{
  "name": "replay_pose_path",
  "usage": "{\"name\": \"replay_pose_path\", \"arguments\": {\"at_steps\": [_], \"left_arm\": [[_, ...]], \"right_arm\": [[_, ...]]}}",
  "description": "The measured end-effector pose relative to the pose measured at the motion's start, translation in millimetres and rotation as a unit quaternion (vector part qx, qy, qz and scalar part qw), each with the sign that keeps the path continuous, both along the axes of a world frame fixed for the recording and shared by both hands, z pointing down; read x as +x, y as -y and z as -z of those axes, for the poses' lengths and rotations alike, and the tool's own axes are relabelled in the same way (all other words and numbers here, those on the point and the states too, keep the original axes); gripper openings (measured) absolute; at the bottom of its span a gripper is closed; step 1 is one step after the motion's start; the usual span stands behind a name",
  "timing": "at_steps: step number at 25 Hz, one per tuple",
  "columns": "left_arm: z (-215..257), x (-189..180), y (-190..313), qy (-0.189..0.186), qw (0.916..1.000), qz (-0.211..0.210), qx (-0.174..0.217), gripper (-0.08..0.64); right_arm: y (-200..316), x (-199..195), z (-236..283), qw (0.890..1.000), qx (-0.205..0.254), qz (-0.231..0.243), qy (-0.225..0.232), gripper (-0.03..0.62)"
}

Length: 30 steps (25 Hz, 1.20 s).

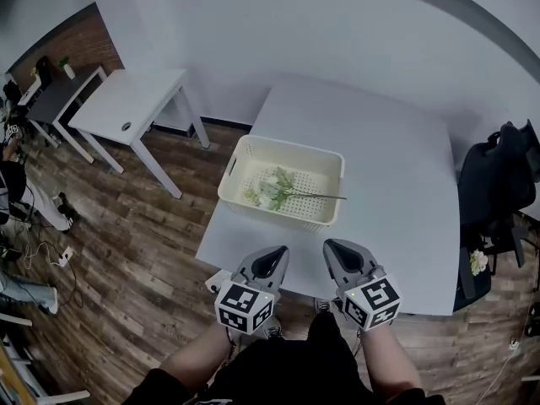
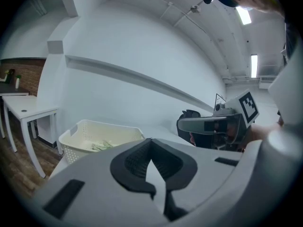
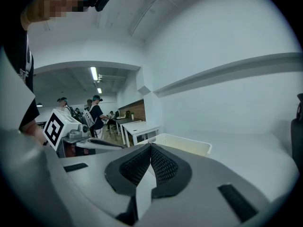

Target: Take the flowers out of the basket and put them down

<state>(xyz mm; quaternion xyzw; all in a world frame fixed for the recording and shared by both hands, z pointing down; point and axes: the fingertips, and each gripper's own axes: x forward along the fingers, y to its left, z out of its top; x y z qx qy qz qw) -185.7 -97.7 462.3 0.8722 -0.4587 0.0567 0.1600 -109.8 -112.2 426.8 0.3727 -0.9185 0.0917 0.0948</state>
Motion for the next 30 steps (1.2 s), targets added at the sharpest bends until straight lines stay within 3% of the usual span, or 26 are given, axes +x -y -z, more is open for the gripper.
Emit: {"name": "replay_pose_path", "arguments": {"at_steps": [11,15,20,23,25,30], "left_arm": [[2,21,41,0.003,0.9991,0.041,0.002,0.006],[-11,24,54,0.009,0.9985,0.053,-0.01,0.006],[-27,23,67,0.012,0.9971,0.07,-0.028,0.006],[-32,22,72,0.014,0.9961,0.08,-0.035,0.006],[-34,22,76,0.015,0.9955,0.084,-0.04,0.006],[-41,28,81,0.032,0.9952,0.081,-0.044,0.006]], "right_arm": [[69,2,-13,0.993,0.013,0.077,-0.089,0.02],[93,-2,-31,0.984,0.016,0.1,-0.144,0.021],[117,-13,-59,0.966,0.014,0.151,-0.209,0.023],[132,-16,-76,0.945,0.018,0.178,-0.273,0.028],[141,-18,-91,0.923,0.015,0.204,-0.327,0.096],[161,-20,-141,0.843,0.012,0.273,-0.463,0.11]]}}
